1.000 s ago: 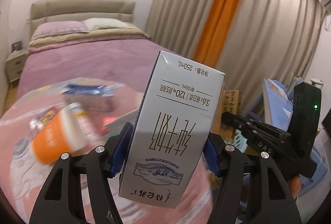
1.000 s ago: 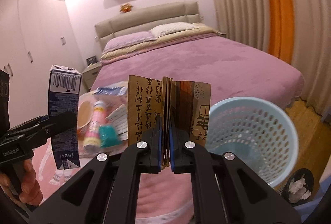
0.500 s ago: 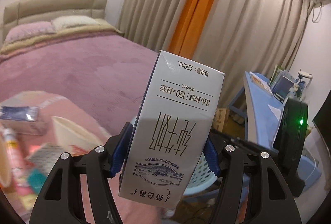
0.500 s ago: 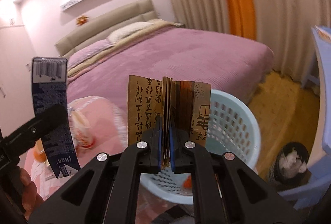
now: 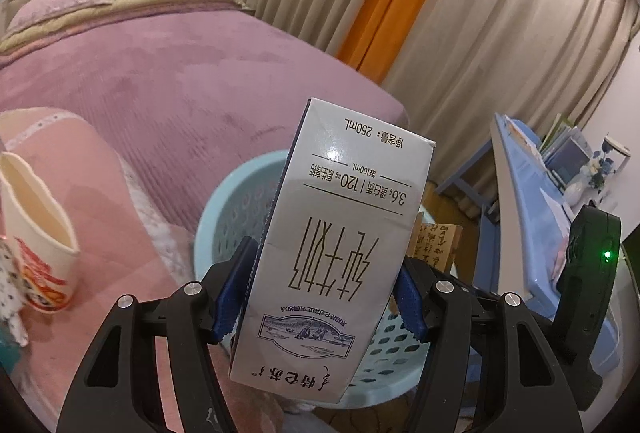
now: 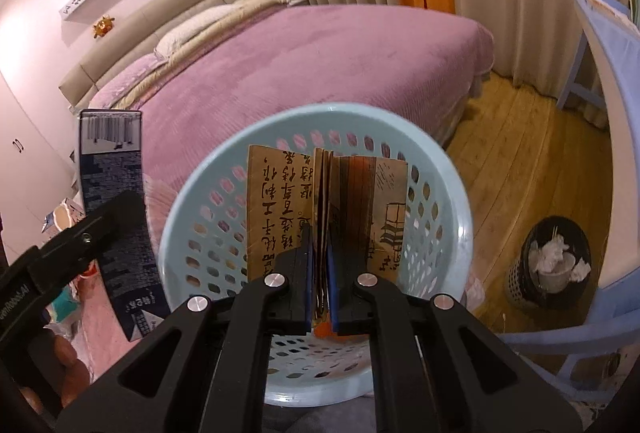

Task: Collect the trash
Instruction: 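Carry carton and booklet over the blue basket and open both tools, then grasp the orange paper cup with left tool while right tool grasps white cup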

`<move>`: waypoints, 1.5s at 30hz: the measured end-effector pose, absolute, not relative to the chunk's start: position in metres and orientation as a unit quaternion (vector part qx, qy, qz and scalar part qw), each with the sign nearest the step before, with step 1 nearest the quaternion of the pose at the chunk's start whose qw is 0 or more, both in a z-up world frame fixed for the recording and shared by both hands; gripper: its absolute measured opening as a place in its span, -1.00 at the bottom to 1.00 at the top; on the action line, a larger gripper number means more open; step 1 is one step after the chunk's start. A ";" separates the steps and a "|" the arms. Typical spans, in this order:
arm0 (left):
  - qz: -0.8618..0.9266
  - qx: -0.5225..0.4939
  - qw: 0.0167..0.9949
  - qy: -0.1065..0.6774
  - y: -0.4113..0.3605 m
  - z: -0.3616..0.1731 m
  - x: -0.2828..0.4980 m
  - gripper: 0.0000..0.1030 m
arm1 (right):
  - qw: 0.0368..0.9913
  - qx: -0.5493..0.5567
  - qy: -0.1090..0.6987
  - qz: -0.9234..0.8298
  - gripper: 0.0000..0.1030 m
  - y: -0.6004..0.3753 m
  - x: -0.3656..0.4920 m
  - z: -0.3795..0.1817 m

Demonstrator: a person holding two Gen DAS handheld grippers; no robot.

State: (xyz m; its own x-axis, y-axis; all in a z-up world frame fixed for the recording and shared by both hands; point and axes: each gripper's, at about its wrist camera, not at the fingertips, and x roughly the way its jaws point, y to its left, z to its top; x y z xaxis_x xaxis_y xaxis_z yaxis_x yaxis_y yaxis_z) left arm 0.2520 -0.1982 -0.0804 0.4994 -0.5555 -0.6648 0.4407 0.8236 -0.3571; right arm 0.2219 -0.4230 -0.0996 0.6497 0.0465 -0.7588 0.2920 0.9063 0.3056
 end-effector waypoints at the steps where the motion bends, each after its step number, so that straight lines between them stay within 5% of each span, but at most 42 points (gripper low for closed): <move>1: -0.288 -0.069 0.862 0.412 -0.200 -0.082 0.253 0.21 | 0.881 0.210 0.417 -0.068 -0.91 -0.425 0.223 -0.103; 5: -0.290 -0.068 0.857 0.420 -0.201 -0.086 0.253 0.23 | 0.877 0.211 0.426 -0.069 -0.90 -0.426 0.225 -0.109; 8: -0.287 -0.069 0.859 0.418 -0.201 -0.084 0.252 0.47 | 0.875 0.212 0.430 -0.065 -0.84 -0.423 0.225 -0.108; 10: -0.284 -0.068 0.866 0.407 -0.197 -0.080 0.247 0.54 | 0.873 0.220 0.430 -0.068 -0.59 -0.425 0.226 -0.108; 12: -0.287 -0.066 0.867 0.402 -0.195 -0.077 0.243 0.56 | 0.875 0.224 0.423 -0.075 -0.04 -0.428 0.223 -0.106; 14: -0.295 -0.069 0.867 0.395 -0.188 -0.070 0.237 0.56 | 0.879 0.227 0.411 -0.082 0.08 -0.431 0.217 -0.102; 30: -0.297 -0.086 0.898 0.314 -0.134 -0.012 0.184 0.57 | 0.906 0.192 0.378 -0.014 0.08 -0.381 0.201 -0.052; 45: -0.187 -0.124 0.936 0.270 0.020 0.011 0.154 0.58 | 0.917 0.120 0.369 0.088 0.11 -0.263 0.204 -0.023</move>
